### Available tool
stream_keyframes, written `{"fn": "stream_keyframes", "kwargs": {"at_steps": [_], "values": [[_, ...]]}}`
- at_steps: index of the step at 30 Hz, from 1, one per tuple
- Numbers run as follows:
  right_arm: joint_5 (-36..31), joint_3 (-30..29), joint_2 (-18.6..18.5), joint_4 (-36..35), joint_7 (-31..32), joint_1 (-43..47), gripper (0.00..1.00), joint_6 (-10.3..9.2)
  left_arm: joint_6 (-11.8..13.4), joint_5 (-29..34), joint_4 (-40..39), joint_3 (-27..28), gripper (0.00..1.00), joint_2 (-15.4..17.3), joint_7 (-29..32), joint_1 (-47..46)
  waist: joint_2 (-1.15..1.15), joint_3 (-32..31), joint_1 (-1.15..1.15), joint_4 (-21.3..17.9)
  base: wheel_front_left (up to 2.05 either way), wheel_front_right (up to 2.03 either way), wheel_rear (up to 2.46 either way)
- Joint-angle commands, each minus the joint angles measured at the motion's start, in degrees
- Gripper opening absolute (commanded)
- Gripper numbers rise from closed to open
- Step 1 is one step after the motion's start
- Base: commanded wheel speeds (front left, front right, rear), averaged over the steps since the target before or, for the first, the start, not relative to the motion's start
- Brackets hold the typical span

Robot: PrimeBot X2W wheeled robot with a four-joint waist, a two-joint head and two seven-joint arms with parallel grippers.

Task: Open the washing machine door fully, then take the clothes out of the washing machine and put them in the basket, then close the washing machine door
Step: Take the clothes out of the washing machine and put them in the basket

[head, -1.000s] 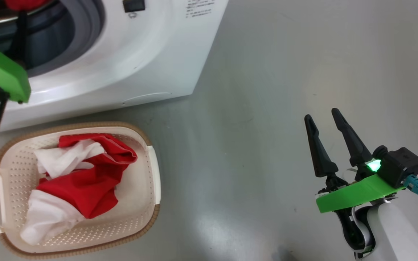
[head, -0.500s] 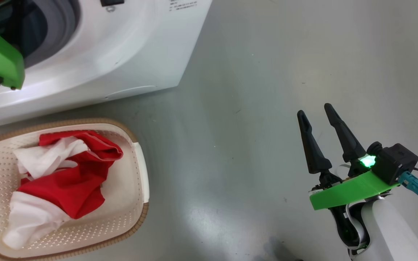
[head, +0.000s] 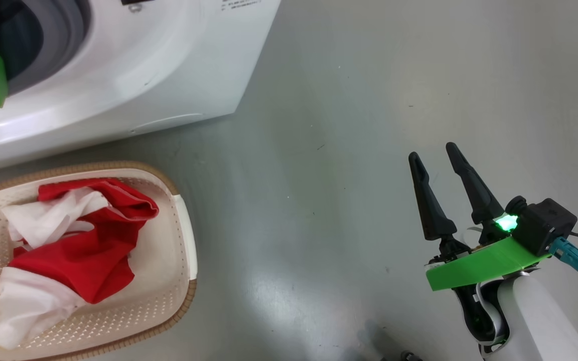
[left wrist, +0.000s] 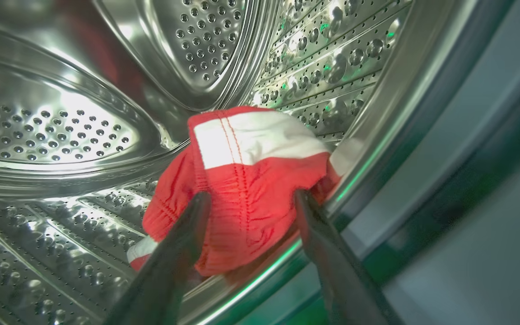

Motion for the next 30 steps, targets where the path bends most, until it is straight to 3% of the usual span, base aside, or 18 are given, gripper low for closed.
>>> {"fn": "stream_keyframes", "kwargs": {"at_steps": [1,2,3,14,30], "values": [[0.43,1.12,-0.03,-1.43,-0.36,-0.31,1.0,0.36,0.02,-0.66,-0.75,-0.35,0.31,1.96,-0.18,-0.49,0.0,0.14,0.0,-0.1,0.0,0.0,0.0],[0.44,1.11,-0.01,-1.45,-0.36,-0.34,1.0,0.36,0.02,-0.85,-0.84,-0.58,0.07,2.02,-0.18,-0.52,0.0,0.18,0.0,-0.13,0.0,0.0,0.0],[0.44,1.11,0.01,-1.46,-0.36,-0.36,1.0,0.36,0.02,-1.05,-0.92,-0.9,0.0,2.06,-0.18,-0.49,0.0,0.21,0.0,-0.16,0.0,0.0,0.0],[0.1,0.58,0.16,-1.7,-0.36,-0.69,1.0,0.36,0.03,-3.57,-2.31,-0.86,0.0,2.26,-0.18,-0.67,0.0,0.42,0.0,0.43,0.0,0.0,0.0],[-0.68,-0.6,-1.81,-1.5,-0.36,0.18,1.0,0.36,2.69,-7.6,-15.72,17.08,0.0,-0.69,-0.18,12.8,0.0,-3.95,0.0,5.14,0.0,0.0,0.0]]}}
